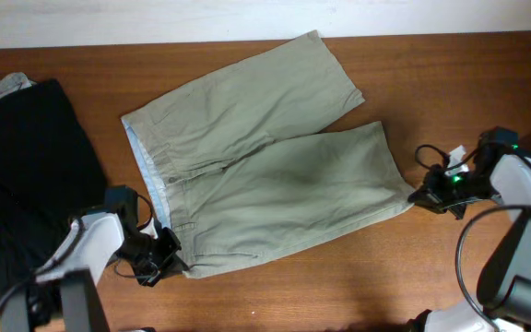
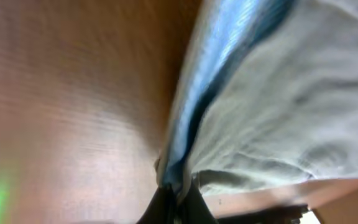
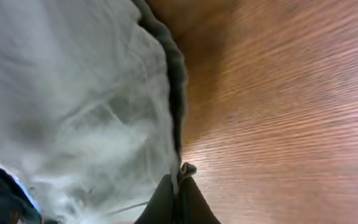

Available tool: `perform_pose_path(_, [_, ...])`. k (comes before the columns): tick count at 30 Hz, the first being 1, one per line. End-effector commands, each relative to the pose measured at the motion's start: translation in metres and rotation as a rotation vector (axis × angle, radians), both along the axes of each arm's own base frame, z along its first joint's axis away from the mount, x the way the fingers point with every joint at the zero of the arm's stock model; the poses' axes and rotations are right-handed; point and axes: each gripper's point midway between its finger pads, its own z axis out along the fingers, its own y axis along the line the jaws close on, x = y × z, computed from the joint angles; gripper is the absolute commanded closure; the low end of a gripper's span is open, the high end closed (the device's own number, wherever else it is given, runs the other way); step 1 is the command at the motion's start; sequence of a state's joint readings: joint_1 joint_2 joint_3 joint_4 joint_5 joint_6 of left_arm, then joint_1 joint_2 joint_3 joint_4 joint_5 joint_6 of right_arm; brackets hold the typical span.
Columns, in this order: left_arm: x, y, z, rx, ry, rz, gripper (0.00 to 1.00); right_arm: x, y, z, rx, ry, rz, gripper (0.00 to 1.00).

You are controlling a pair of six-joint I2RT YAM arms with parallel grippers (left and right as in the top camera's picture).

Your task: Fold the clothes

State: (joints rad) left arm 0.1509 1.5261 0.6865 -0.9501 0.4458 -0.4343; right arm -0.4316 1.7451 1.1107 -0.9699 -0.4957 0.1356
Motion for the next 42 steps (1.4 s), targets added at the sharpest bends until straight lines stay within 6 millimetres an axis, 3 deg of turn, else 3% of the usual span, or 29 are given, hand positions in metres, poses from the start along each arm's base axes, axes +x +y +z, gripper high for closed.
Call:
perform_pose_path(1, [0.015, 0.008, 0.050, 0.060, -0.175, -0.052, 0.99, 0.009, -0.024, 0.060, -0.073, -0.125, -0.057, 0.96])
perform_pose_path(3, [0.001, 0.015, 0.079, 0.126, -0.211, -0.058, 0.99, 0.001, -0.037, 0.100, -0.104, -0.168, -0.106, 0.96])
perform_pose_path(6, [-0.030, 0.011, 0.115, 0.140, -0.270, -0.055, 1.00, -0.008, -0.059, 0.165, -0.193, -0.267, -0.176, 0.96])
perform_pose_path(9, [-0.059, 0.009, 0.145, 0.160, -0.298, -0.054, 1.00, 0.001, -0.065, 0.237, -0.256, -0.406, -0.236, 0.96])
perform_pose_path(10, [-0.067, 0.015, 0.152, 0.200, -0.289, -0.057, 0.99, 0.005, -0.068, 0.252, -0.269, -0.445, -0.257, 0.96])
perform_pose_path(12, [-0.071, 0.025, 0.159, 0.268, -0.298, -0.060, 1.00, 0.026, -0.064, 0.282, -0.288, -0.558, -0.269, 0.96])
perform_pose_path(15, [-0.058, 0.036, 0.157, 0.322, -0.313, -0.060, 1.00, 0.083, -0.031, 0.293, -0.261, -0.696, -0.171, 0.96])
perform_pose_path(18, [-0.046, 0.045, 0.152, 0.362, -0.303, -0.059, 1.00, 0.144, 0.009, 0.279, -0.223, -0.775, -0.045, 0.96])
perform_pose_path(19, [-0.040, 0.047, 0.149, 0.372, -0.293, -0.061, 1.00, 0.171, 0.023, 0.259, -0.186, -0.765, -0.039, 0.96])
perform_pose_path(22, [-0.025, 0.060, 0.136, 0.426, -0.255, -0.047, 0.99, 0.221, 0.046, 0.210, -0.106, -0.719, -0.056, 0.96])
perform_pose_path(24, [-0.017, 0.062, 0.127, 0.429, -0.227, -0.048, 1.00, 0.245, 0.063, 0.185, -0.070, -0.714, -0.058, 0.96])
perform_pose_path(26, [0.004, 0.067, 0.115, 0.438, -0.223, -0.029, 0.99, 0.265, 0.084, 0.149, -0.079, -0.687, -0.044, 0.96])
perform_pose_path(29, [0.026, 0.078, 0.100, 0.481, -0.211, -0.031, 0.99, 0.275, 0.085, 0.121, -0.122, -0.655, -0.060, 0.96])
perform_pose_path(33, [0.059, 0.095, 0.069, 0.550, -0.191, -0.037, 0.94, 0.284, 0.086, 0.107, -0.131, -0.660, -0.061, 0.94])
perform_pose_path(34, [0.069, 0.098, 0.060, 0.561, -0.189, -0.039, 0.86, 0.286, 0.086, 0.108, -0.132, -0.670, -0.062, 0.58])
perform_pose_path(35, [0.071, 0.101, 0.055, 0.575, -0.179, -0.042, 0.75, 0.286, 0.086, 0.107, -0.133, -0.669, -0.060, 0.35])
perform_pose_path(36, [0.072, 0.104, 0.051, 0.585, -0.167, -0.046, 0.63, 0.286, 0.085, 0.107, -0.141, -0.675, -0.048, 0.30])
perform_pose_path(37, [0.071, 0.105, 0.047, 0.588, -0.151, -0.051, 0.36, 0.285, 0.083, 0.107, -0.154, -0.688, -0.016, 0.28])
perform_pose_path(38, [0.070, 0.104, 0.046, 0.587, -0.145, -0.054, 0.17, 0.283, 0.081, 0.105, -0.158, -0.680, 0.000, 0.27])
perform_pose_path(40, [0.070, 0.104, 0.048, 0.585, -0.149, -0.074, 0.06, 0.265, 0.066, 0.088, -0.182, -0.596, 0.032, 0.27])
perform_pose_path(42, [0.067, 0.103, 0.052, 0.576, -0.134, -0.097, 0.04, 0.220, 0.036, 0.055, -0.215, -0.402, 0.104, 0.31])
